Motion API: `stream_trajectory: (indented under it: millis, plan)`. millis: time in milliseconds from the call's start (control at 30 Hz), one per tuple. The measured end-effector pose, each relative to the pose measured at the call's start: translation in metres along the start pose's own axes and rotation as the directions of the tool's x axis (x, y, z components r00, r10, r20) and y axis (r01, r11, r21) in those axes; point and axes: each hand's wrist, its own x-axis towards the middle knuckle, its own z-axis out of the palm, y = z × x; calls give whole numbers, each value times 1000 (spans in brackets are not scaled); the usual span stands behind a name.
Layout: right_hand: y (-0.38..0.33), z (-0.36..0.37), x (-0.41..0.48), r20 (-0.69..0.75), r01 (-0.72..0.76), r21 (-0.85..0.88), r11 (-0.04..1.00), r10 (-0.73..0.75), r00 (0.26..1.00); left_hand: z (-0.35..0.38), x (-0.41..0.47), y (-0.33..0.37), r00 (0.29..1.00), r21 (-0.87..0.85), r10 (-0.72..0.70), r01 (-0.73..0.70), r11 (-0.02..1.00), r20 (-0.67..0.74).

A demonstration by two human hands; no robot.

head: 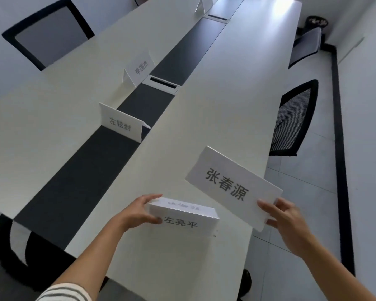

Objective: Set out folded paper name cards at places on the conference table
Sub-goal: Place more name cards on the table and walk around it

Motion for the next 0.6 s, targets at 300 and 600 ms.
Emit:
stream_trajectory:
  millis: [300, 600]
  plan:
    - [28, -26, -27, -28, -185, 114, 976, 190, 981, 5, 5, -9, 991, 84, 96, -88, 993, -88]
    - [8, -46, -40, -40, -133, 198, 971, 144, 989, 7, -47, 36, 983, -76, 124, -135, 988, -132]
